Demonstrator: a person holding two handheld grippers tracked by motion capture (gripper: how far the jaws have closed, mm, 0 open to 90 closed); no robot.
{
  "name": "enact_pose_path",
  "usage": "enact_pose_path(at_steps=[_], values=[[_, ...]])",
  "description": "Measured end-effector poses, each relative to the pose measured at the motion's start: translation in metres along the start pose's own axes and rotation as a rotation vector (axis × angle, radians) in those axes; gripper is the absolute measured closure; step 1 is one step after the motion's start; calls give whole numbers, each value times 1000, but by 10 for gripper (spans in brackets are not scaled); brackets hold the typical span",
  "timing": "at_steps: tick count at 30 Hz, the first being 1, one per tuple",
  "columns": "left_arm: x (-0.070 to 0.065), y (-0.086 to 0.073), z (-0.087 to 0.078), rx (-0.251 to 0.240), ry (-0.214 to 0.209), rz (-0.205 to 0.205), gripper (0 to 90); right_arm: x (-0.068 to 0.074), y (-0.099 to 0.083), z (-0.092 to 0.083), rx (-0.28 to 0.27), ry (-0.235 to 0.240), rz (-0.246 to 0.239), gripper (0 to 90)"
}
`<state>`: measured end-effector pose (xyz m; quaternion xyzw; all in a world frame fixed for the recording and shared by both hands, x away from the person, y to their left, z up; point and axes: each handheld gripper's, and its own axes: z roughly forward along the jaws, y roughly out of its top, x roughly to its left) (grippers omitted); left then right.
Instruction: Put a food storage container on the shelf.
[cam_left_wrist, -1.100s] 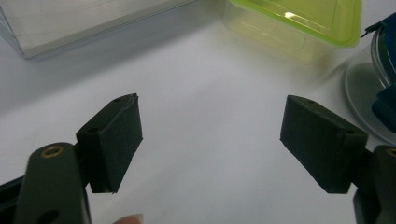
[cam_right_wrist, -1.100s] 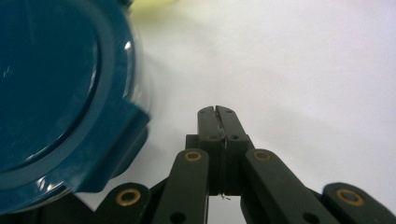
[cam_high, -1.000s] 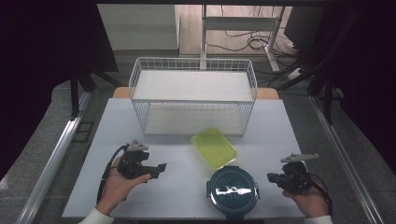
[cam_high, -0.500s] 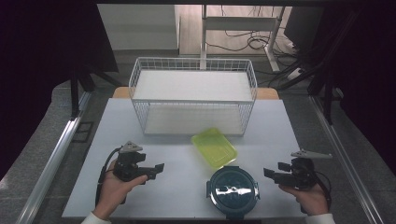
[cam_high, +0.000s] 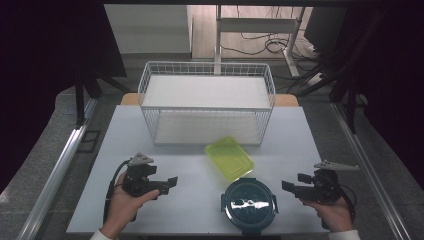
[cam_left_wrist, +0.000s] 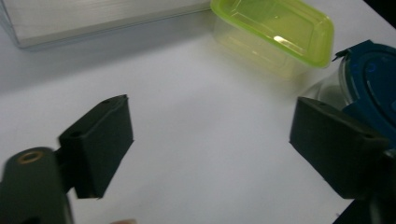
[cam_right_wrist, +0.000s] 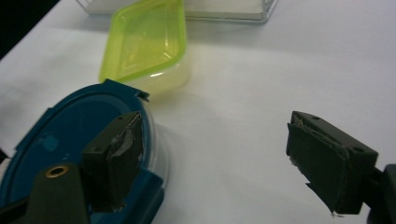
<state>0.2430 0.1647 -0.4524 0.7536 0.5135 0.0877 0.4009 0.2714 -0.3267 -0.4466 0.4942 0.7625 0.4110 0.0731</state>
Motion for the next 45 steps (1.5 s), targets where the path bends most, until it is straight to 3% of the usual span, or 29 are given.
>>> enact_pose_path(at_steps=[6,10,17,21,25,32,45], values=[[-11,1,6,11,-47,-10,86,2,-3,-3,-3,45,15,186],[-18,0,13,27,-58,-9,88,3,-5,-1,11,69,20,183],[-43,1,26,55,-128,9,103,11,-10,5,39,124,27,150],[-53,0,35,75,-179,-21,105,15,-12,8,52,156,38,142],[-62,0,44,97,-204,-24,107,18,-15,11,69,175,43,135],[-69,-1,56,125,-241,-39,108,23,-20,16,104,193,40,133],[-86,-5,87,183,-346,-115,109,28,-27,31,173,254,80,129]])
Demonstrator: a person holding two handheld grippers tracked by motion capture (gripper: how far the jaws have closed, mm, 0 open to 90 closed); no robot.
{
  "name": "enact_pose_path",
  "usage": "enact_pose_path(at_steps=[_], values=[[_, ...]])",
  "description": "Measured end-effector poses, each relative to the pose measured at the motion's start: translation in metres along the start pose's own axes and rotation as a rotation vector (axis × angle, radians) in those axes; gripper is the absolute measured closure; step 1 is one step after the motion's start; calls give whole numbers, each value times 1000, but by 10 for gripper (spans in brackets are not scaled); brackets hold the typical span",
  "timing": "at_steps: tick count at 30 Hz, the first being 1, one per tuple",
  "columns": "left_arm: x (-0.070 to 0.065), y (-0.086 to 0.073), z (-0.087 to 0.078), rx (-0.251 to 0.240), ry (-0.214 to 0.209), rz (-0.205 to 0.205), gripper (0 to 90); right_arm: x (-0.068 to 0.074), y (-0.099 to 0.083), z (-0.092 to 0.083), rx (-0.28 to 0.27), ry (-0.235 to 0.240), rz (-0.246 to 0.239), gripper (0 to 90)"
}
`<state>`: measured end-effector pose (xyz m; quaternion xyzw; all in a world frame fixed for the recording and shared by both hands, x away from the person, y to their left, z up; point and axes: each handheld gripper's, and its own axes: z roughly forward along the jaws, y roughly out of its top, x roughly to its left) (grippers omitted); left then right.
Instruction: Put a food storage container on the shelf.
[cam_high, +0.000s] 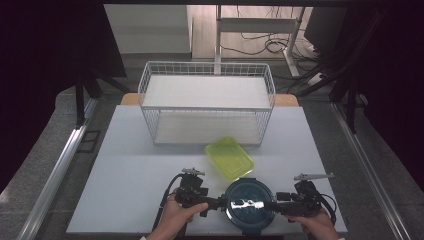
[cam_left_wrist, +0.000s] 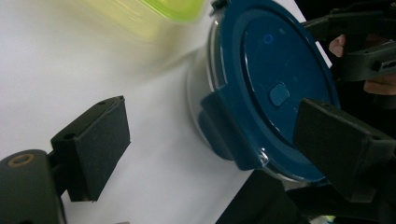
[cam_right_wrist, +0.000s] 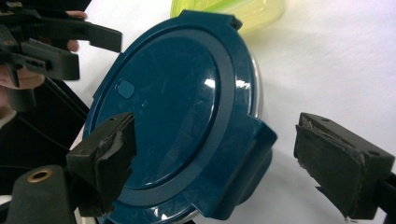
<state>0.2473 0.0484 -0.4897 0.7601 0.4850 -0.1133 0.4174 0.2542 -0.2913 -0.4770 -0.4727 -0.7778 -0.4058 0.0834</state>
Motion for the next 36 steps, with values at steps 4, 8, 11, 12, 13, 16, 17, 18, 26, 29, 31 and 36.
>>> enact_pose_path(at_steps=[4,8,11,12,13,16,17,18,26,29,31,36], values=[[-1,1,12,30,-41,-22,110,2,-1,5,14,15,19,129],[1,2,17,34,-73,-55,125,1,-5,9,16,36,53,129],[2,1,20,36,-92,-85,127,1,-8,13,30,44,78,128],[2,1,21,37,-92,-87,127,1,-8,14,33,45,82,127],[2,1,23,43,-95,-88,128,1,-8,15,32,47,87,124],[1,0,27,59,-106,-88,127,1,-8,16,36,51,106,126],[0,0,28,62,-106,-87,127,0,-8,16,35,52,110,133],[0,0,30,68,-108,-90,128,-1,-8,16,32,55,115,139],[-3,-2,36,85,-129,-99,146,-6,-10,21,69,85,179,162],[-4,-2,39,92,-140,-104,152,-6,-10,22,78,89,185,158],[-4,-2,40,95,-152,-109,168,-7,-10,22,80,94,201,171],[-7,-2,41,89,-157,-117,212,-11,-10,18,85,111,250,234]])
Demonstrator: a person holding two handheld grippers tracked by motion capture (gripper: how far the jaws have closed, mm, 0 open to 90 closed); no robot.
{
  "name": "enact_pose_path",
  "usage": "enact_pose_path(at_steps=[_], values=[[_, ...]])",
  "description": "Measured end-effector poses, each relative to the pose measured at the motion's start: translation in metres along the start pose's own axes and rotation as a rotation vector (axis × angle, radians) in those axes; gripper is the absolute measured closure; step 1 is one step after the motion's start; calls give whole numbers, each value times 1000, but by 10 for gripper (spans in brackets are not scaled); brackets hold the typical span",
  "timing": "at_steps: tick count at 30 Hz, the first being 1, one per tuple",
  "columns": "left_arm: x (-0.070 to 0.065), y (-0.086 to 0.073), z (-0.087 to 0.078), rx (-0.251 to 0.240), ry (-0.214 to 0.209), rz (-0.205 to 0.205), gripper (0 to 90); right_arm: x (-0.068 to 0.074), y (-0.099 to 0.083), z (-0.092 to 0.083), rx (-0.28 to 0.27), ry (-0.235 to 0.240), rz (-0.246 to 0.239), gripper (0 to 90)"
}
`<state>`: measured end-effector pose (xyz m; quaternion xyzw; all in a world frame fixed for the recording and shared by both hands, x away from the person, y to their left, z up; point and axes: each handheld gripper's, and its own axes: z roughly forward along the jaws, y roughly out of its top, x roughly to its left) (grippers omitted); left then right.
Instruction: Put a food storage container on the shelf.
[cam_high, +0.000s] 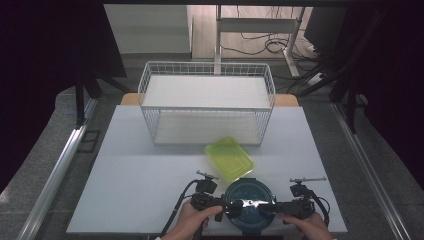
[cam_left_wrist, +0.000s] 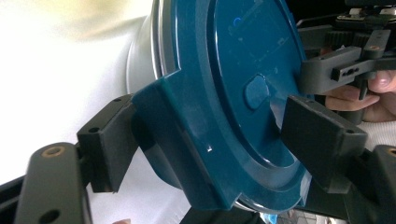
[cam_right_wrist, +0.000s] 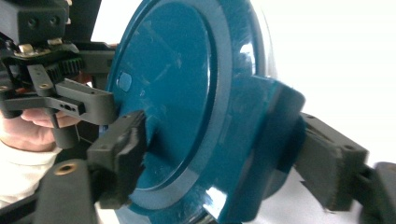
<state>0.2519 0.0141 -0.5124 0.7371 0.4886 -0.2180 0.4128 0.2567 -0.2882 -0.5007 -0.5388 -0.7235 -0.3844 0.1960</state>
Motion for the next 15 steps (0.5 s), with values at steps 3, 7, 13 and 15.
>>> enact_pose_path(at_steps=[3,7,13,15], values=[[-1,1,-3,-16,13,-5,266,-1,0,-4,-10,4,32,280],[-3,0,-4,-17,16,-24,283,-1,-1,-5,-21,2,56,300],[-9,-4,-8,-43,33,-43,313,6,-4,-9,-51,-17,53,331],[-11,-5,-9,-46,38,-42,320,7,-6,-10,-63,-21,61,340]])
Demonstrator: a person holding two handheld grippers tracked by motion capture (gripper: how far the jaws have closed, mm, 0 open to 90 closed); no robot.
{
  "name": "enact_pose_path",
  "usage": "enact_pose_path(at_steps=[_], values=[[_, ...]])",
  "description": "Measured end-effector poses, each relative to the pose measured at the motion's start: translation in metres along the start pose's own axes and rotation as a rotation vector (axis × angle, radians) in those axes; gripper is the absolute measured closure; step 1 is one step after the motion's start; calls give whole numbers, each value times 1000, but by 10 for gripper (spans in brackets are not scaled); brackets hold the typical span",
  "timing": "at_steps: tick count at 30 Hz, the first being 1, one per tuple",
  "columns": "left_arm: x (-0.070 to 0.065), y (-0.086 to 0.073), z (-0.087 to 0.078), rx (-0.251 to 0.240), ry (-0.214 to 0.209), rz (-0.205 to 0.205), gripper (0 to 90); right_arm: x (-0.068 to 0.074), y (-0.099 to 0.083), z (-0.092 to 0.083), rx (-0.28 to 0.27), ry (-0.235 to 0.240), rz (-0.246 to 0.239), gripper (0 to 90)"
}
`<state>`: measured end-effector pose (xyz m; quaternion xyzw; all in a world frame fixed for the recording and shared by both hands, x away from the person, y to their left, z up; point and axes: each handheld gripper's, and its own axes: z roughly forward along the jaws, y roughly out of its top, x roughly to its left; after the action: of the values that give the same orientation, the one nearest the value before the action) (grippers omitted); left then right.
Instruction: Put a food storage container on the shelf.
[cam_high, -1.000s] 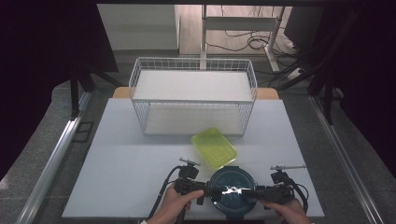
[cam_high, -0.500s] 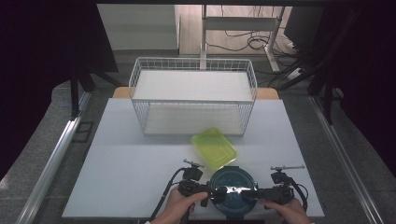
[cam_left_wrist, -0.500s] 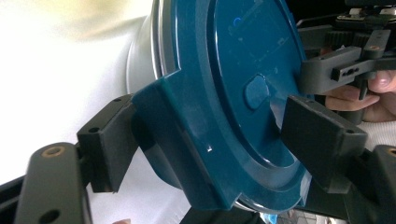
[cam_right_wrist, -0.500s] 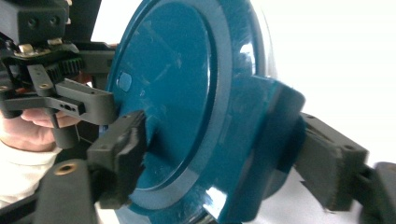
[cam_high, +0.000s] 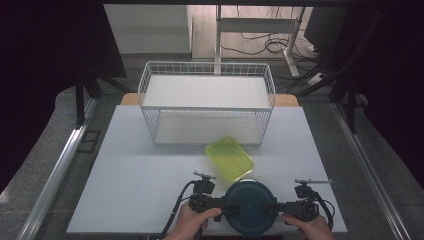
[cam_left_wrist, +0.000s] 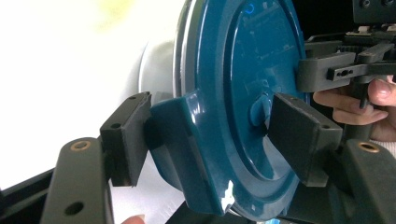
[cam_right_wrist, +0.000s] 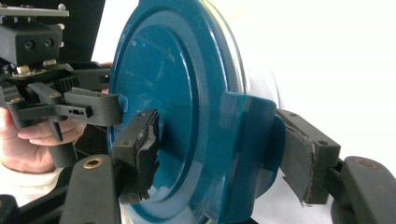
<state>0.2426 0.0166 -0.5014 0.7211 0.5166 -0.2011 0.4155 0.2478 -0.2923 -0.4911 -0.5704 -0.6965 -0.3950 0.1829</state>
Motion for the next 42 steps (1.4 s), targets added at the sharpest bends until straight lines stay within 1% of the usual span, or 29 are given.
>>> enact_pose_path(at_steps=[2,5,7,10,13,17,19,22,23,25,27,33,36,39,40,41,42], values=[[-1,0,-1,-7,-1,-6,333,1,-1,-1,-5,1,6,345],[-3,-1,-3,-9,3,-6,344,1,-2,-2,-9,-2,0,351],[-5,-1,-4,-11,9,-3,349,3,-2,-4,-11,-1,13,355],[-7,-1,-6,-28,15,-4,367,4,-2,-5,-29,-2,17,358],[-9,-1,-6,-31,22,10,369,6,-2,-6,-31,-10,1,360],[-10,-1,-7,-34,26,16,369,7,-2,-7,-36,-12,-1,361],[-11,-1,-9,-40,26,21,369,9,-1,-8,-40,-16,-7,361],[-14,0,-12,-49,27,35,369,12,0,-10,-52,-18,-29,362],[-15,1,-13,-50,27,39,369,14,0,-11,-55,-18,-31,362],[-16,3,-16,-54,26,45,369,19,2,-13,-68,-22,-51,362],[-17,4,-18,-59,26,48,369,20,2,-13,-68,-23,-54,362],[-23,5,-27,-78,33,68,371,29,3,-17,-83,-19,-78,362],[-25,7,-31,-89,31,68,371,34,5,-18,-94,-21,-90,362],[-27,12,-37,-97,36,80,372,41,11,-20,-107,-20,-108,362],[-28,13,-38,-98,37,81,372,41,11,-20,-107,-20,-108,362],[-29,16,-39,-102,36,73,372,41,12,-21,-108,-19,-111,363],[-29,18,-41,-103,38,79,372,43,15,-21,-109,-17,-114,363]])
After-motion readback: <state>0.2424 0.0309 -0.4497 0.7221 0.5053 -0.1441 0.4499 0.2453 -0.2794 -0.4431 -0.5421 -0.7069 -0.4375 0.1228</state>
